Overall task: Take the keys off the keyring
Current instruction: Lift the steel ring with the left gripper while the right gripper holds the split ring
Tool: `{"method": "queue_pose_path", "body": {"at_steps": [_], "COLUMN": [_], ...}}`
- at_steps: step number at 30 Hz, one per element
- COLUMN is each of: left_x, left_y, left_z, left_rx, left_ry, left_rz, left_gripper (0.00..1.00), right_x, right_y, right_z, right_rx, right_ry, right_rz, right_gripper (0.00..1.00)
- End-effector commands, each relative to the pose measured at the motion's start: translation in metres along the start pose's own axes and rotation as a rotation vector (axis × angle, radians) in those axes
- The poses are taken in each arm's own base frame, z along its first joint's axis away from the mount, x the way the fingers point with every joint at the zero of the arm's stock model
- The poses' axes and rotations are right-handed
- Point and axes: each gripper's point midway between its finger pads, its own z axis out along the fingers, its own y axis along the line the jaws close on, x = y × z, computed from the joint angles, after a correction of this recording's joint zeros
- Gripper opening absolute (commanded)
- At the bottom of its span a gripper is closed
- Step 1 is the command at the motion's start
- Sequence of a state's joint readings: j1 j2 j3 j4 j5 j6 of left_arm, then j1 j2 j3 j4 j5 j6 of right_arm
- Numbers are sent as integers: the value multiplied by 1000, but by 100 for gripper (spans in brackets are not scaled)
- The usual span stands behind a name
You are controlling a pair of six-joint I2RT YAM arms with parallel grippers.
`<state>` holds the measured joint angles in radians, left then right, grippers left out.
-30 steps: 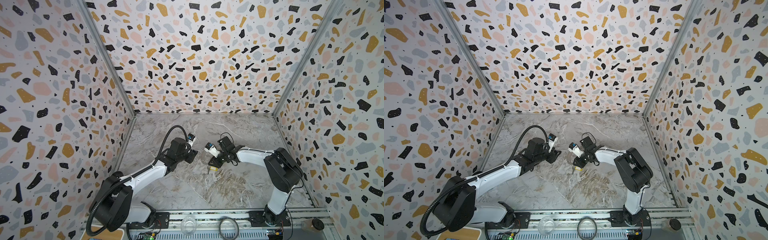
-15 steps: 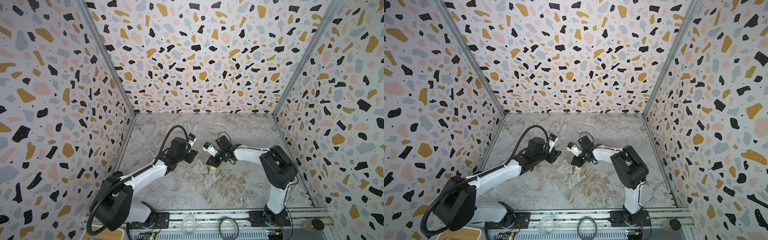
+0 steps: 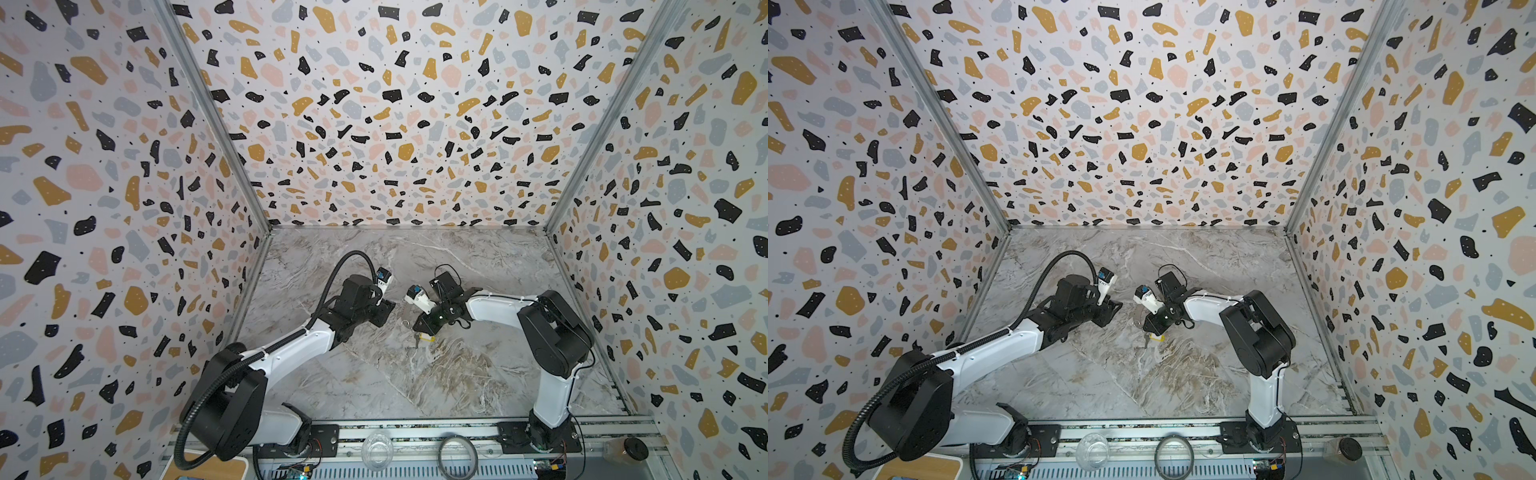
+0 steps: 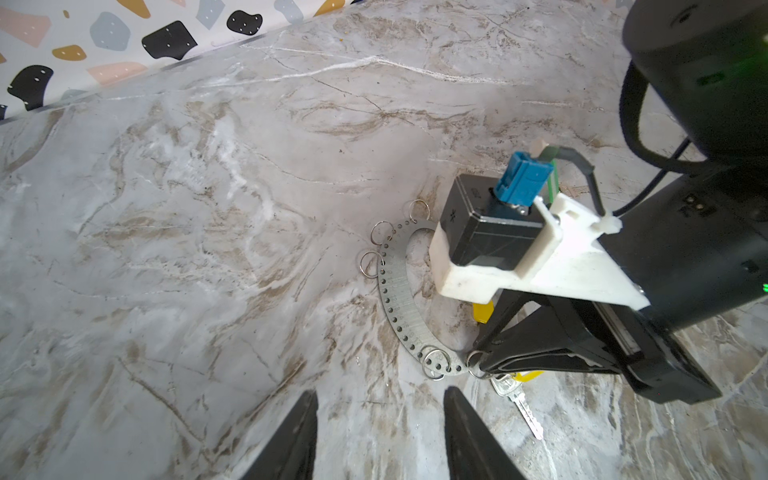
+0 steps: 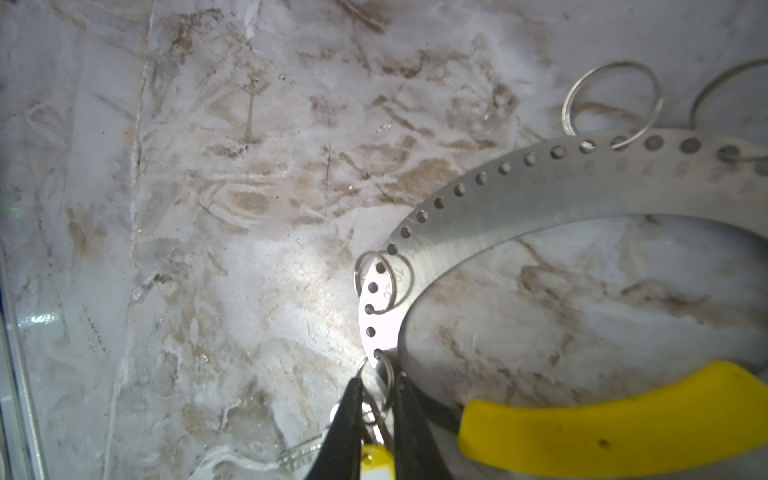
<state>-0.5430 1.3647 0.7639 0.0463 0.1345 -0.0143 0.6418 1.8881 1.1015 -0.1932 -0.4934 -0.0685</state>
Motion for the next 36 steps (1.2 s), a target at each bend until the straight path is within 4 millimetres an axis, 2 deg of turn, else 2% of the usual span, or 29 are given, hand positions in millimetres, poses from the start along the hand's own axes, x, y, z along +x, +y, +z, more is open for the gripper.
{"method": "queue_pose_path", "body": {"at_steps": [1,9,15,19,27,36], "left_x": [-15,-16,-22,-35,-62,-81], "left_y": [1,1,1,-5,-27,-51], "left_z": [-2,-6,-13,-26,-64,-94], "left_rx": [5,-1,-4,18,89,163], "left_ry": [-42,-52,-82,-155,-348,-471], "left_rz": [4,6,20,54,218,407], "left_gripper": [50,50,50,50,49,48], "right_x": [-8,-15,-24,-35,-65,-80], "right_y": [5,8,11,16,39,67], "right_z": [-2,-8,-24,-44,-96,-145], "right_rx": [-10,-3,29,58,54,34], "right_ry": [5,-8,-44,-107,-279,-443], "right_rz": [-2,-33,-135,-257,-515,-758], "right_gripper": [14,7,5,3,2,0]}}
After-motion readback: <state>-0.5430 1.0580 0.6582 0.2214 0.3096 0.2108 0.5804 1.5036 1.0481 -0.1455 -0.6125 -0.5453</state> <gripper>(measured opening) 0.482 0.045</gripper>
